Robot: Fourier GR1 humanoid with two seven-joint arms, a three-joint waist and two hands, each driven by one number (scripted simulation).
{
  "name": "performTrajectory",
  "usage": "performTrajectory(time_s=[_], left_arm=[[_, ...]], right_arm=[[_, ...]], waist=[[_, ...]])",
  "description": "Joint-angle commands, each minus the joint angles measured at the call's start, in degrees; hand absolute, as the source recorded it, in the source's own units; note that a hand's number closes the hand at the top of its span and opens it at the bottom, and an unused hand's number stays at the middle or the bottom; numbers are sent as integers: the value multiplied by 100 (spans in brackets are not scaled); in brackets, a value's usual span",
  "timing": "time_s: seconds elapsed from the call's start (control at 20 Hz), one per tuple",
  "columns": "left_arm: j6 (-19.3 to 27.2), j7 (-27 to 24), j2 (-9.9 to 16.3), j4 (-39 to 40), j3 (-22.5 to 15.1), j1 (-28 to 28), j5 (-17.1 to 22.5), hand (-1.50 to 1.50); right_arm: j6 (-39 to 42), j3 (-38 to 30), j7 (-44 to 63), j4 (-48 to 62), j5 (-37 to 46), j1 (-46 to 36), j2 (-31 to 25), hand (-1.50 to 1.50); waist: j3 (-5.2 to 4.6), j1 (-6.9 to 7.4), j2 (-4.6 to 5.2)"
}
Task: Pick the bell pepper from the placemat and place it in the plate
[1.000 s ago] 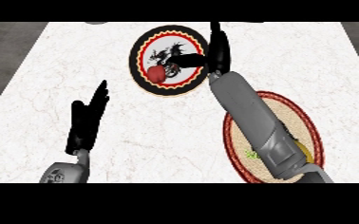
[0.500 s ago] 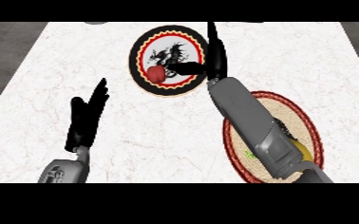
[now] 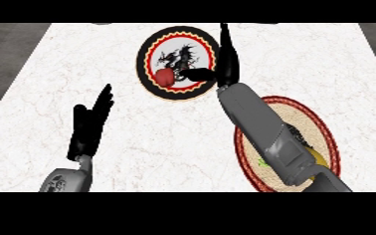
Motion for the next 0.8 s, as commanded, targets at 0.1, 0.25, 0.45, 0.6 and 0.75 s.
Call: performTrajectory(time_s=[0.1, 0.25, 0.45, 0.6, 0.75], left_arm=[[-147, -186, 130, 117, 220, 13, 103, 0], [-49, -90, -1, 222, 194, -73, 60, 0], [-27, -146, -56, 379, 203, -146, -2, 0], [61, 191, -44, -171, 121, 40, -68, 0], [29, 346, 2, -412, 78, 112, -122, 0]], right_arm=[[-161, 196, -199, 186, -255, 133, 1, -150], [-58, 249, -37, 576, -223, -101, 0, -150], [-290, 569, 247, 304, -317, 84, 0, -150], [143, -61, -521, 1022, -289, -115, 1, -150], [-249, 210, -277, 765, -279, 112, 0, -150]], waist=[[-1, -73, -8], [-1, -125, -15], [-3, -159, -34], [2, -207, -23], [2, -163, -40]])
